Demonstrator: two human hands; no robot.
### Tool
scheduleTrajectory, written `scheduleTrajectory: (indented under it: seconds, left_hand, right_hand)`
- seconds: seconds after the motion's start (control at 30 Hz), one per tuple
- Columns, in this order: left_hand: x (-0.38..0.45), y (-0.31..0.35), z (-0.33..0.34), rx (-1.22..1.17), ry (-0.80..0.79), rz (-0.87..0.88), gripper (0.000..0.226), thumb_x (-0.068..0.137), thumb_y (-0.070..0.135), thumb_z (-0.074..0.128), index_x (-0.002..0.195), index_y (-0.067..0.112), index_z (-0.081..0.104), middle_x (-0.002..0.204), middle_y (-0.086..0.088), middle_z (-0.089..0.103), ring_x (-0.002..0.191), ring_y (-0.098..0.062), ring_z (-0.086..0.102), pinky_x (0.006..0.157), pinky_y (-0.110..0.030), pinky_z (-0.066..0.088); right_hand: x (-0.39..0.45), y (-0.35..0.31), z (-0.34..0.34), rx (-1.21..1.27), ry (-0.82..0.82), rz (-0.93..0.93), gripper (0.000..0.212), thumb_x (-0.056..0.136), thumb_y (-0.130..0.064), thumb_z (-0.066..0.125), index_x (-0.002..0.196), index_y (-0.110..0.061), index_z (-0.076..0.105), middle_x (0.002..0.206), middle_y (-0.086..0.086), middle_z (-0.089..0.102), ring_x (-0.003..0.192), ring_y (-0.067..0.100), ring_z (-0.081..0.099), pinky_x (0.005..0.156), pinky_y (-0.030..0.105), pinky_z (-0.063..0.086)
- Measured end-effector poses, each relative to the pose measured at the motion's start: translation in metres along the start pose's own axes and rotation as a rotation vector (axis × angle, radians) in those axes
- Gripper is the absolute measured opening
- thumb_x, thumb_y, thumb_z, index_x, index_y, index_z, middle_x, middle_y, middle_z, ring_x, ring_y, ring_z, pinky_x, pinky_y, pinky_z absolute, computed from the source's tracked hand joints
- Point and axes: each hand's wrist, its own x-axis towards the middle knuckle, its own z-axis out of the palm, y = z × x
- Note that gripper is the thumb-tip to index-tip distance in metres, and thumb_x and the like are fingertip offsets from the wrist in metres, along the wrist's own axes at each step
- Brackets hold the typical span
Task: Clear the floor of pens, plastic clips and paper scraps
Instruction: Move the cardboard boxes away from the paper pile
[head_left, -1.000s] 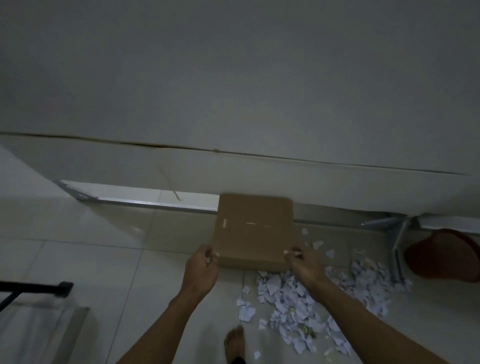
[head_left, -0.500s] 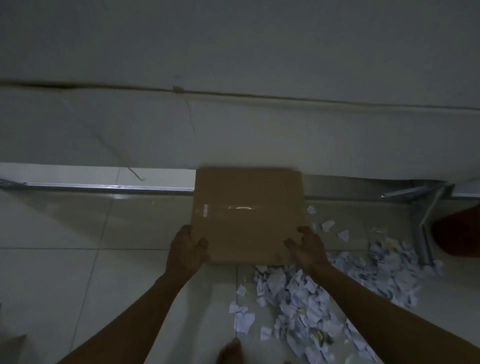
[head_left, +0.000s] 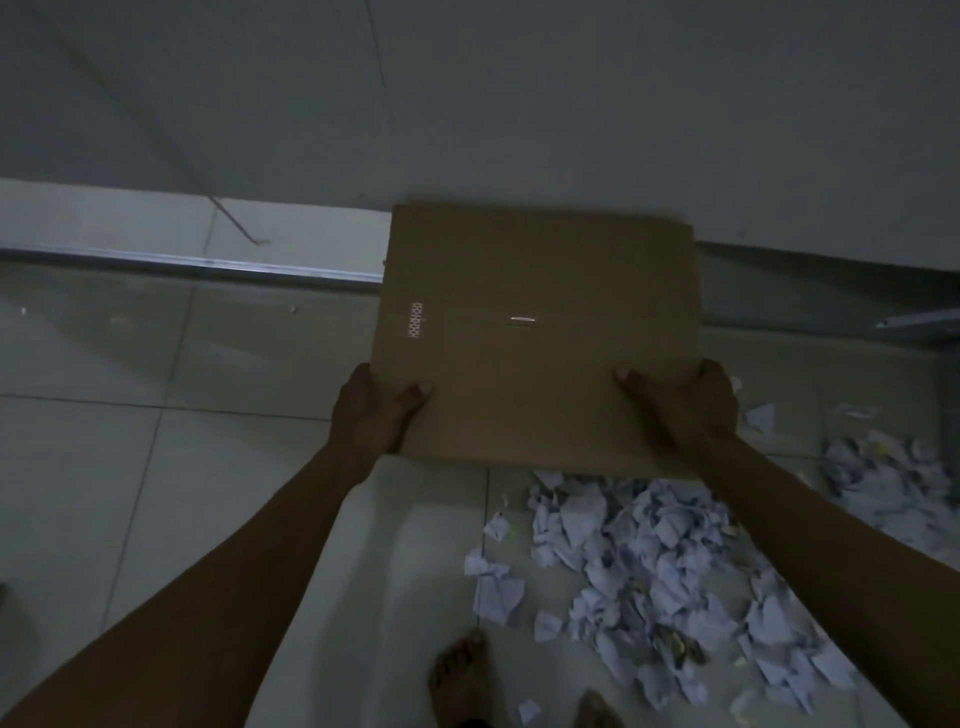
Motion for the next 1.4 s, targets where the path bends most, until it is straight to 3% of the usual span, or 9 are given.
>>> scheduleTrajectory:
  seconds: [0.1,0.27,0.37,0.5,0.73,1.0,1.17,1.3,1.4]
  left_hand:
    - [-0.014,0.006,-0.004,-0.054,-0.001,0.015,0.06,0.07,0.04,0.083,0.119,0.015,0.059,0.115,-0.001,0.066,0.099,-0.021,0.065,0.088,-0.045,0.055]
    - [-0.06,0.018,-0.03,-0.147,0.03,0.032,0.063,0.065,0.046,0.084,0.118,0.021,0.061,0.11,0.005,0.068,0.098,-0.015,0.066,0.088,-0.042,0.056]
    - [-0.099,0.023,-0.053,-0.208,0.087,0.023,0.068,0.057,0.052,0.083,0.116,0.025,0.062,0.108,0.007,0.07,0.097,-0.014,0.067,0.087,-0.041,0.056]
    - [-0.165,0.024,-0.09,-0.295,0.172,-0.007,0.054,0.069,0.037,0.084,0.115,0.023,0.061,0.105,0.007,0.068,0.096,-0.014,0.066,0.084,-0.036,0.056]
    - [-0.273,-0.024,-0.152,-0.428,0.321,-0.105,0.066,0.065,0.047,0.082,0.121,0.02,0.059,0.108,0.004,0.067,0.098,-0.017,0.065,0.086,-0.039,0.055]
    - [-0.377,-0.145,-0.235,-0.638,0.547,-0.276,0.054,0.067,0.044,0.082,0.115,0.027,0.061,0.105,0.006,0.069,0.094,-0.017,0.067,0.08,-0.04,0.058]
    - [-0.423,-0.244,-0.281,-0.804,0.705,-0.391,0.037,0.073,0.028,0.083,0.105,0.026,0.064,0.099,0.007,0.071,0.09,-0.013,0.067,0.078,-0.033,0.055]
    - [-0.45,-0.328,-0.315,-0.898,0.778,-0.468,0.058,0.06,0.047,0.082,0.111,0.028,0.065,0.103,0.005,0.072,0.092,-0.016,0.069,0.084,-0.042,0.057]
    - [-0.461,-0.385,-0.338,-0.953,0.845,-0.476,0.048,0.071,0.031,0.082,0.115,0.025,0.065,0.104,0.004,0.073,0.095,-0.019,0.069,0.081,-0.036,0.056]
  right_hand:
    - [-0.006,-0.003,-0.01,0.034,-0.011,-0.026,0.101,0.061,-0.062,0.08,0.138,-0.009,0.043,0.136,0.01,0.055,0.119,0.033,0.055,0.098,0.045,0.048]
    - [-0.037,-0.022,-0.041,0.089,-0.035,-0.089,0.1,0.061,-0.058,0.082,0.139,-0.012,0.041,0.136,0.008,0.054,0.119,0.032,0.055,0.1,0.05,0.047]
    - [-0.068,-0.037,-0.061,0.11,-0.068,-0.146,0.093,0.062,-0.052,0.084,0.137,-0.013,0.045,0.132,0.005,0.057,0.116,0.03,0.058,0.098,0.046,0.048]
    - [-0.122,-0.064,-0.086,0.072,-0.115,-0.253,0.086,0.064,-0.046,0.085,0.133,-0.011,0.047,0.132,0.007,0.058,0.115,0.03,0.058,0.094,0.038,0.046]
    - [-0.22,-0.098,-0.084,-0.03,-0.283,-0.402,0.08,0.056,-0.053,0.087,0.123,-0.021,0.056,0.116,0.001,0.066,0.099,0.022,0.064,0.087,0.039,0.053]
    - [-0.347,-0.114,0.01,-0.288,-0.492,-0.615,0.092,0.045,-0.075,0.078,0.119,-0.023,0.06,0.108,-0.002,0.07,0.091,0.018,0.067,0.08,0.039,0.057]
    - [-0.455,-0.113,0.106,-0.367,-0.613,-0.703,0.083,0.059,-0.049,0.087,0.128,-0.018,0.054,0.113,0.001,0.063,0.096,0.023,0.059,0.084,0.033,0.048]
    - [-0.522,-0.098,0.188,-0.44,-0.702,-0.766,0.095,0.054,-0.057,0.086,0.134,-0.019,0.05,0.126,0.005,0.062,0.109,0.029,0.06,0.092,0.044,0.051]
    - [-0.565,-0.084,0.252,-0.512,-0.76,-0.808,0.1,0.055,-0.058,0.085,0.137,-0.018,0.045,0.13,0.007,0.059,0.113,0.031,0.057,0.095,0.051,0.05]
